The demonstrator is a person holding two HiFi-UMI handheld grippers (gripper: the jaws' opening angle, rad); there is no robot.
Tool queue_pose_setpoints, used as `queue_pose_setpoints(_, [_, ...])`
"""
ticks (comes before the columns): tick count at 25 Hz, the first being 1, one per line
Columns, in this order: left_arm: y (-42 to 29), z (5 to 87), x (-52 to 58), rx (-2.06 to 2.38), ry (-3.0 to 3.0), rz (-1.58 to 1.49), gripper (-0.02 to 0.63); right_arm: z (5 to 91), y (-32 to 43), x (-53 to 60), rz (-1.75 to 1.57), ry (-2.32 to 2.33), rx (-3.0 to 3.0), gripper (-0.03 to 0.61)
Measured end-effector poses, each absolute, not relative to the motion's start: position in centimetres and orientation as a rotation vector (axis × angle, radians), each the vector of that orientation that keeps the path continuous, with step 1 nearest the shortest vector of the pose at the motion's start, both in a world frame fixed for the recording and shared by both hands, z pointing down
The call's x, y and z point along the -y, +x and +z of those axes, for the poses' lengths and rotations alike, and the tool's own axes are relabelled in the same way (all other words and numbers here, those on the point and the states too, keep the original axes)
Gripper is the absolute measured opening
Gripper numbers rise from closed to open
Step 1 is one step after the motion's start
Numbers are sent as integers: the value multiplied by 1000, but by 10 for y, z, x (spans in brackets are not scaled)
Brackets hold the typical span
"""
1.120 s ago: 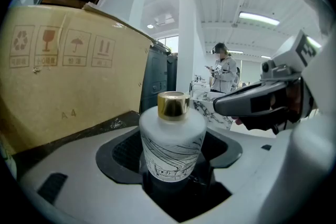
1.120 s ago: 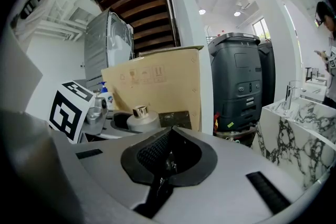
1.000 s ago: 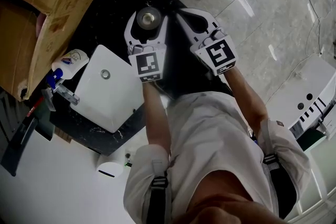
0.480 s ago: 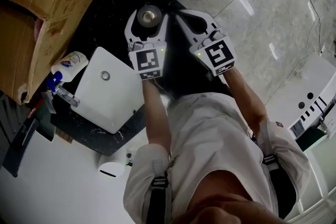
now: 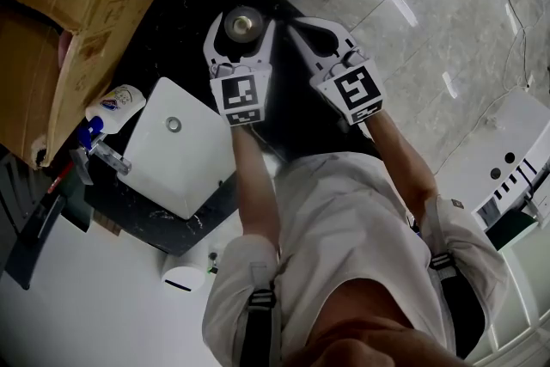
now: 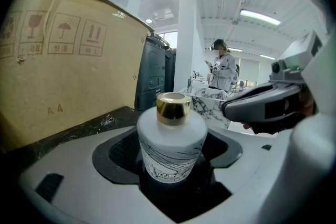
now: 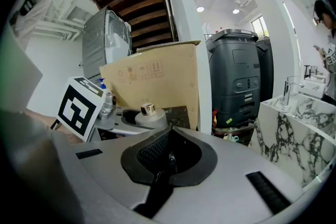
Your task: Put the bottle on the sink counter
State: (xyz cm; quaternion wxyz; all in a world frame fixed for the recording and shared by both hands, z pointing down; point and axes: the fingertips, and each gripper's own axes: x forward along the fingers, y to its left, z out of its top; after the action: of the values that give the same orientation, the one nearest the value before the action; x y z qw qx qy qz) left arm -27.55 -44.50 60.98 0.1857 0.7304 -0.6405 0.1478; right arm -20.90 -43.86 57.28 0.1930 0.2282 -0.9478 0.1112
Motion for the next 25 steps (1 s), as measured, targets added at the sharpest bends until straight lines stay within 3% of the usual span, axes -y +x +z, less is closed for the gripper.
queue_pose_setpoints(25, [-276, 620, 397, 1799, 1926, 412, 336, 561, -193, 407, 296, 603, 2658, -3])
